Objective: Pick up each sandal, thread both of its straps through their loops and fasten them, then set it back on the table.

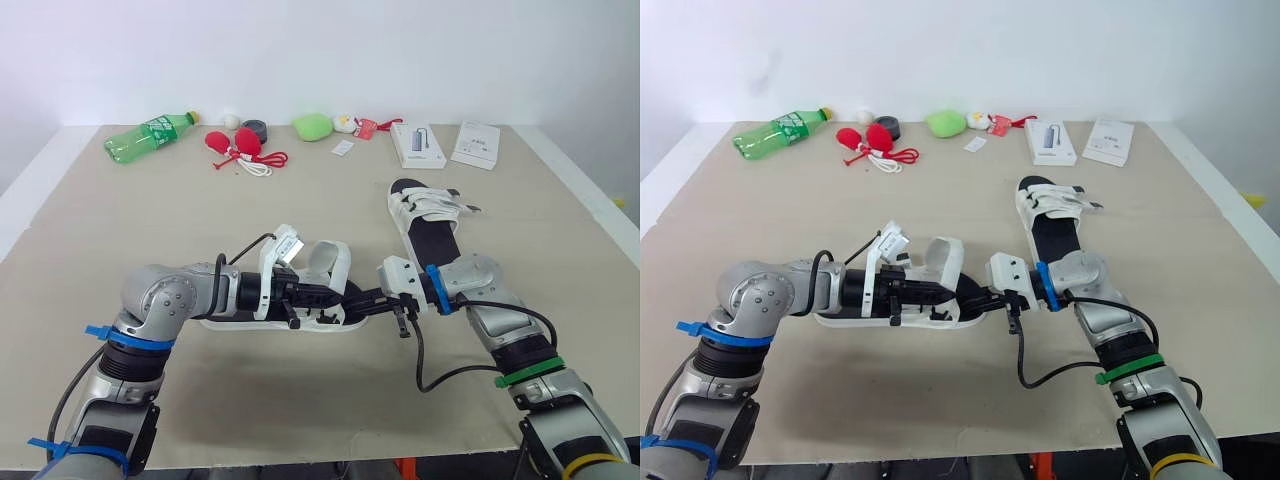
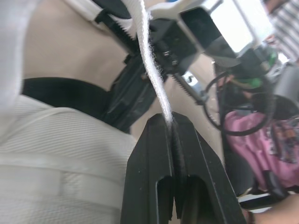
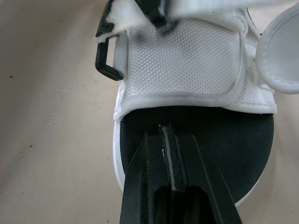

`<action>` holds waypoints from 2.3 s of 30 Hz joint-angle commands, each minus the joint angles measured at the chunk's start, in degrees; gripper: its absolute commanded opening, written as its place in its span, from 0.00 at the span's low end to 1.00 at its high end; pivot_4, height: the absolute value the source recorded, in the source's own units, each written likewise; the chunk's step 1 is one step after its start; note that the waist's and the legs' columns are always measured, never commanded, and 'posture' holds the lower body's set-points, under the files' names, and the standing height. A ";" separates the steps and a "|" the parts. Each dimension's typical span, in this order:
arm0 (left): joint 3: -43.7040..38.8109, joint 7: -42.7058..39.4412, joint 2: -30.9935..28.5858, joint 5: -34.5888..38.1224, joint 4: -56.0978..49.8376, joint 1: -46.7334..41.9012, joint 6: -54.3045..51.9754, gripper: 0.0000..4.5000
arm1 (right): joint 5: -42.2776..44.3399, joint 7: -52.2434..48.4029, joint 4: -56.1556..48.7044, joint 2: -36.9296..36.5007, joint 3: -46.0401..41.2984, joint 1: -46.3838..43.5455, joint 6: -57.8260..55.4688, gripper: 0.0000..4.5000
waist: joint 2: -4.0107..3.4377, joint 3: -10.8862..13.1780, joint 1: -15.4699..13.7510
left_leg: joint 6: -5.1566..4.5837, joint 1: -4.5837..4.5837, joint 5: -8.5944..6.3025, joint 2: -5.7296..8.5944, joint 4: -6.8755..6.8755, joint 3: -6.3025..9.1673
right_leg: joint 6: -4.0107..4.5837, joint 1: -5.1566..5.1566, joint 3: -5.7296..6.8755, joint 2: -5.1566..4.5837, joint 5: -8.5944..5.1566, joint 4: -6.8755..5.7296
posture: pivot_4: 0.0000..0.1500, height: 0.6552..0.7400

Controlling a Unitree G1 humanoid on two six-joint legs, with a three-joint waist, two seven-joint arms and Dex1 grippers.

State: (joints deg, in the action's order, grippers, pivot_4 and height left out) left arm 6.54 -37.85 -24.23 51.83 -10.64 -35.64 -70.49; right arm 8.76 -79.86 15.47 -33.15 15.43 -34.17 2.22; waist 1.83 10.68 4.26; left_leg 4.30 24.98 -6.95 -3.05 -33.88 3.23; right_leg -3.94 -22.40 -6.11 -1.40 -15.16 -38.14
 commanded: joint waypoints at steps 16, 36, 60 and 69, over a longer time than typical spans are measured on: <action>5.02 -3.12 1.19 -6.69 -2.62 1.13 5.54 0.01 | -1.34 -0.13 0.86 -0.11 0.97 0.63 -0.20 0.00 | 0.03 -0.03 0.00 | 0.00 -0.01 0.01 0.05 -0.06 0.01 | 0.00 0.05 -0.01 -0.05 0.01 0.00 | 1.00 1.00; 5.93 -3.96 3.21 -11.00 -0.06 -1.40 7.17 0.01 | -1.44 -0.17 1.10 -0.30 0.84 0.40 -0.30 0.00 | 0.04 -0.03 -0.04 | 0.00 -0.01 0.01 0.08 -0.08 0.01 | -0.01 0.06 -0.02 -0.07 0.01 0.02 | 1.00 1.00; 11.83 -12.03 -2.57 -16.29 -3.13 1.14 13.32 0.07 | -1.54 0.32 1.40 0.02 0.87 -0.02 -0.35 0.00 | 0.04 -0.03 -0.03 | 0.00 0.00 0.01 0.09 -0.08 0.01 | 0.00 0.05 -0.03 -0.09 0.01 0.05 | 1.00 1.00; 8.38 -16.75 -4.98 -15.10 -2.92 -1.83 15.17 0.55 | -1.58 0.07 1.45 -0.35 0.87 -0.01 -0.37 0.00 | 0.04 -0.03 0.00 | 0.00 0.00 0.00 0.08 -0.04 0.01 | 0.01 0.01 -0.04 -0.07 0.00 0.05 | 1.00 1.00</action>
State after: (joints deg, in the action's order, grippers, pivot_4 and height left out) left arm 15.96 -52.62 -27.83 36.76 -14.23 -35.22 -56.23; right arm 8.70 -79.76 16.00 -33.25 15.26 -34.28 2.36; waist 1.86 10.65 4.26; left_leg 4.30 24.98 -6.94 -2.97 -33.92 3.24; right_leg -3.93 -22.39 -6.15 -1.48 -15.16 -38.09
